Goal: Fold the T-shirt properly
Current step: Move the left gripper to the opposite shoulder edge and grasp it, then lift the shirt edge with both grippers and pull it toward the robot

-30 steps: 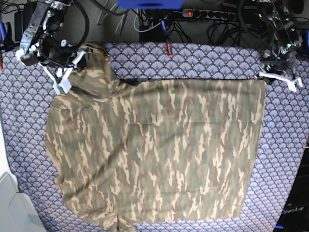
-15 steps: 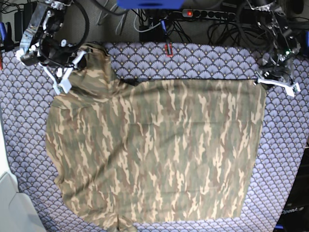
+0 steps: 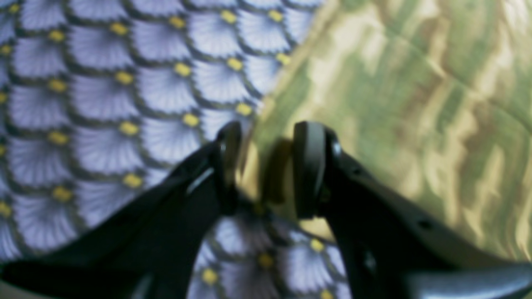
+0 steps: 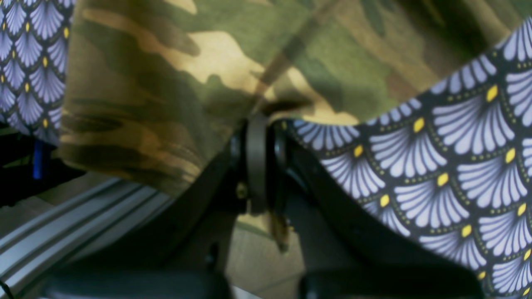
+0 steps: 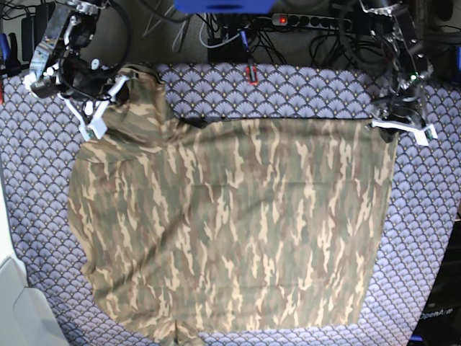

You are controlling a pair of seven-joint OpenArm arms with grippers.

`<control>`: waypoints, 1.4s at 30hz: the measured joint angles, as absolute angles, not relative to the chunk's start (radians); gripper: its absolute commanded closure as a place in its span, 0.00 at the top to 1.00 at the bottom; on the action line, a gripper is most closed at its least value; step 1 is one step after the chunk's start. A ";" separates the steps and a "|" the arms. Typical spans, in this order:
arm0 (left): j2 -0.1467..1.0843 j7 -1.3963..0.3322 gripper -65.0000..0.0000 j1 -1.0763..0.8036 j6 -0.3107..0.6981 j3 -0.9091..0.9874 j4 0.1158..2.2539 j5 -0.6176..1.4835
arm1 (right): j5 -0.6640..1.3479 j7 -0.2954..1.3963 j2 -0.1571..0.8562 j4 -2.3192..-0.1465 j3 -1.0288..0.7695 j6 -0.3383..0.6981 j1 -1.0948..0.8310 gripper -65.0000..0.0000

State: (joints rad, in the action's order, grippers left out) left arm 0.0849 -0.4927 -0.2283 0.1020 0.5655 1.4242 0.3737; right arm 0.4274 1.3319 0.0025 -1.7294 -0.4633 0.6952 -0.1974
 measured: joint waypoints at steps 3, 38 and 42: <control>0.086 -0.495 0.32 -0.245 0.102 0.542 1.436 0.376 | 0.428 1.333 0.002 -1.729 -0.463 0.695 -0.197 0.00; 0.080 -0.629 0.01 -0.400 0.108 0.528 1.632 0.371 | 0.429 1.324 0.005 -1.761 -0.461 0.696 -0.235 0.00; 0.080 -0.633 0.01 -0.427 0.109 0.530 1.663 0.371 | 0.425 1.335 0.019 -1.825 -0.466 0.696 -0.274 0.00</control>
